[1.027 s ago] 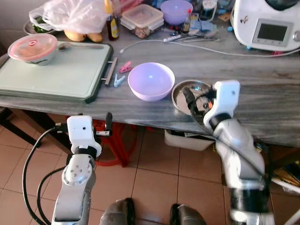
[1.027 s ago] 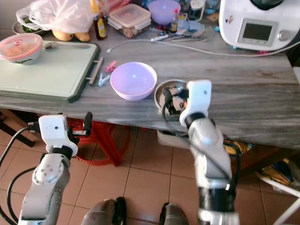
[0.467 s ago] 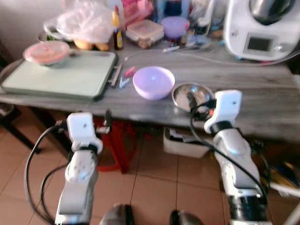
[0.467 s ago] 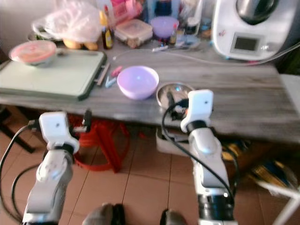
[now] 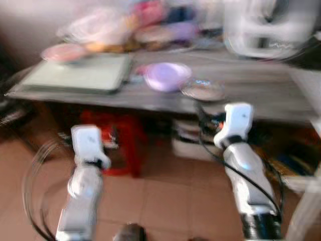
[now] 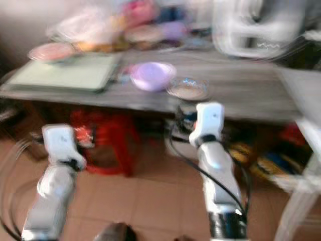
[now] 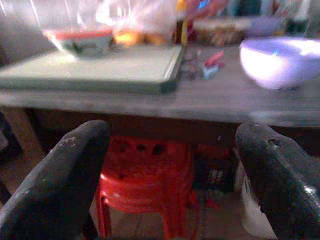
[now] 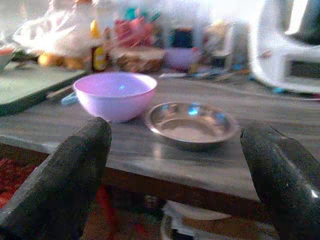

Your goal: Setting the table

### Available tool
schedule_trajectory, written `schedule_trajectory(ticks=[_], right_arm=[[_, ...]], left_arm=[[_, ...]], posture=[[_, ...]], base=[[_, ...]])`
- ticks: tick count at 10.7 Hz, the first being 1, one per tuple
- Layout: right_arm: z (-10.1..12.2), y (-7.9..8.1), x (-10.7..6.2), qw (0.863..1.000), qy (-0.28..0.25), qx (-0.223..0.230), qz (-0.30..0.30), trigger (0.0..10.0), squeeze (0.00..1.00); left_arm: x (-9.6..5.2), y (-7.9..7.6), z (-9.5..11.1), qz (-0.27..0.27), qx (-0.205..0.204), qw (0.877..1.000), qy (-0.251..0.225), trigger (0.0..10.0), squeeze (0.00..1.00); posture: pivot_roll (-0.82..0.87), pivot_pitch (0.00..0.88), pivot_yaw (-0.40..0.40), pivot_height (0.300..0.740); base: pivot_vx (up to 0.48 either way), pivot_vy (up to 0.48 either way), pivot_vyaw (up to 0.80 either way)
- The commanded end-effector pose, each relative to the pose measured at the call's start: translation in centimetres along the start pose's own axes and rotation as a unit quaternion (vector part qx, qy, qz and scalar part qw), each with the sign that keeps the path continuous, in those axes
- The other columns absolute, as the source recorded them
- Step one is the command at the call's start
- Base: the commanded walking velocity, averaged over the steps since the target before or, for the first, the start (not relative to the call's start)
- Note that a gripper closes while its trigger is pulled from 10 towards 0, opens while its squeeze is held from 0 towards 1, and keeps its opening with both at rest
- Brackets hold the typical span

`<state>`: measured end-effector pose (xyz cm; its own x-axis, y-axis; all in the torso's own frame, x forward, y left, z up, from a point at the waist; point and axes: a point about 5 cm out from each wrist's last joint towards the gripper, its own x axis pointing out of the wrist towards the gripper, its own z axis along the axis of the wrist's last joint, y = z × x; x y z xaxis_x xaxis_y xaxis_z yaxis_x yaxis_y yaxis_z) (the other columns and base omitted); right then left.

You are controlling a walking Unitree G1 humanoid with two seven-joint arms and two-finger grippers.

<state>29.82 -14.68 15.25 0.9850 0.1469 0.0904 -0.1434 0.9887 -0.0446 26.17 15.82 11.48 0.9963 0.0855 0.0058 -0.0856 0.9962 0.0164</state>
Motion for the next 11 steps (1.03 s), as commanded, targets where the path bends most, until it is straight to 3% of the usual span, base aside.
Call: schedule_trajectory(ticks=[1,7,11], right_arm=[[0.44,-0.40,0.13,1.000,-0.010,-0.006,0.000,10.0,0.00],[0.35,-0.35,-0.05,1.000,-0.008,-0.009,0.004,10.0,0.00],[0.26,-0.38,-0.23,1.000,-0.007,-0.003,0.000,10.0,0.00]], left_arm=[[-0.16,-0.33,0.03,-0.002,0.001,1.000,-0.001,10.0,0.00],[-0.51,-0.27,0.54,-0.020,0.001,1.000,-0.019,10.0,0.00],[-0.59,-0.13,0.54,-0.025,0.000,1.000,-0.017,10.0,0.00]], posture=[[0.00,0.035,0.051,0.740],[0.00,0.065,0.045,0.740],[0.01,0.070,0.051,0.740]], base=[[0.000,0.000,-0.63],[0.000,0.000,-0.09],[0.000,-0.303,0.00]])
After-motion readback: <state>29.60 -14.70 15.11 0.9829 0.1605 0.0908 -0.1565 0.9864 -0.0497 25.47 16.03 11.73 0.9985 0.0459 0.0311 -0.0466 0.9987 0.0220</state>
